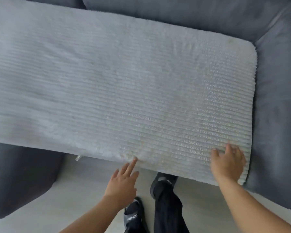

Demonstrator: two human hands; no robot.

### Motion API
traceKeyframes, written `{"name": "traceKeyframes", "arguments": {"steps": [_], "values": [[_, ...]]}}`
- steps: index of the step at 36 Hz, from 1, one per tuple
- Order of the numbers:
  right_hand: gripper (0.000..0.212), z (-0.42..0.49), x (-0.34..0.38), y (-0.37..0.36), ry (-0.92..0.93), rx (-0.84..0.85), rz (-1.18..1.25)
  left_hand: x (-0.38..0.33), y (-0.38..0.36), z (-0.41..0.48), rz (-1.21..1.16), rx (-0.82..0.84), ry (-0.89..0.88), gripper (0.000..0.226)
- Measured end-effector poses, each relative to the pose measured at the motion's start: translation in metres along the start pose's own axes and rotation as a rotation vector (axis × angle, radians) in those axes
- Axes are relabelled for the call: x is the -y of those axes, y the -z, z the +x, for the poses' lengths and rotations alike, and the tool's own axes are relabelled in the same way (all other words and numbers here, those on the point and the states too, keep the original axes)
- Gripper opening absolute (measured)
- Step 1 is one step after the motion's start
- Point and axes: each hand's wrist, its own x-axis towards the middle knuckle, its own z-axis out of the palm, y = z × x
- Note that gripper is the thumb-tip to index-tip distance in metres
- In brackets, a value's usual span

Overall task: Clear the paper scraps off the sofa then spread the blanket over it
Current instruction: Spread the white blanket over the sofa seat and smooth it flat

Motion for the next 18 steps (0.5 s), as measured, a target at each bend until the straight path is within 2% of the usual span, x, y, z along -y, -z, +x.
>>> {"name": "traceKeyframes", "arguments": {"steps": [2,4,6,8,11,15,18], "values": [[0.055,-0.007,0.030,0.010,-0.065,-0.031,0.049,0.009,0.010,-0.014,-0.052,0.167,0.073,0.044],[0.049,-0.012,0.069,0.014,0.025,-0.030,0.065,0.021,0.023,-0.024,-0.113,0.171,0.161,0.037],[0.048,-0.016,0.107,0.013,0.176,-0.013,0.082,0.029,0.036,-0.022,-0.200,0.022,0.221,0.033],[0.052,-0.016,0.146,0.007,0.370,0.025,0.053,0.037,0.051,-0.012,-0.345,-0.194,0.252,0.034],[0.061,-0.008,0.202,-0.005,0.597,0.096,-0.059,0.041,0.082,0.014,-0.477,-0.432,0.225,0.041],[0.070,0.006,0.267,-0.028,0.912,0.140,-0.182,0.045,0.120,0.056,-0.499,-0.535,0.241,0.057],[0.082,0.012,0.298,-0.046,1.015,0.184,-0.324,0.052,0.141,0.086,-0.436,-0.582,0.287,0.071]]}}
